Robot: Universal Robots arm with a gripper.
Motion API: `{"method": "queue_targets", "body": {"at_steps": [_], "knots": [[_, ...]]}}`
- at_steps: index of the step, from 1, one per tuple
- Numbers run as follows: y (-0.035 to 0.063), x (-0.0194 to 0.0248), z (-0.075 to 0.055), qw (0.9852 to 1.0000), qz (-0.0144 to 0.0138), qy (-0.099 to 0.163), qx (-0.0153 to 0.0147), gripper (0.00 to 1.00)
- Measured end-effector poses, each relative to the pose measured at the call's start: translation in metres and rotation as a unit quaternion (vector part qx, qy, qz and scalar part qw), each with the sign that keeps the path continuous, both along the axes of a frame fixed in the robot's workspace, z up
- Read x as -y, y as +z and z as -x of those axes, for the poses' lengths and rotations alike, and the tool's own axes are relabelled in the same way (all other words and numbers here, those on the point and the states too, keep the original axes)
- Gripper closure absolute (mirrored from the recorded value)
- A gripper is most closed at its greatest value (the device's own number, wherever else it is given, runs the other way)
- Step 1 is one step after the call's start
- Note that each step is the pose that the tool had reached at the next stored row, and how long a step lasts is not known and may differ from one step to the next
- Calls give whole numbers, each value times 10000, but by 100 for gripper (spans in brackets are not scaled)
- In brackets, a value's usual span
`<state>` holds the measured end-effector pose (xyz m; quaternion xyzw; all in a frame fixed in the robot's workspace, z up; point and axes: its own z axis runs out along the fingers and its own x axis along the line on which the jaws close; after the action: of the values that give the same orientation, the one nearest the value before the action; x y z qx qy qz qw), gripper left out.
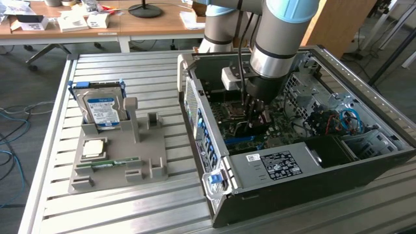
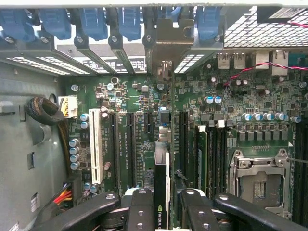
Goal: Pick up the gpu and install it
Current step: 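Insert the gpu into the slot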
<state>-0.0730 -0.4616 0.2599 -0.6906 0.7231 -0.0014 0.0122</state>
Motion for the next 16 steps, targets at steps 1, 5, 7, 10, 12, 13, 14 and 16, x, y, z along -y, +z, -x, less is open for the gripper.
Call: {"method": "queue_targets", "body": {"at_steps": [1, 5, 7, 10, 12, 13, 14, 16], "knots": [[-4, 0, 0, 10000, 0, 0, 0, 74], [-11, 0, 1, 10000, 0, 0, -1, 74], [-22, 0, 1, 10000, 0, 0, 0, 74], [-38, 0, 1, 10000, 1, 0, -1, 74], [-44, 0, 2, 10000, 3, 0, -1, 74], [-46, 0, 3, 10000, 2, 0, -1, 74], [-47, 0, 5, 10000, 2, 0, -1, 74], [-47, 0, 5, 10000, 2, 0, -1, 74]]}}
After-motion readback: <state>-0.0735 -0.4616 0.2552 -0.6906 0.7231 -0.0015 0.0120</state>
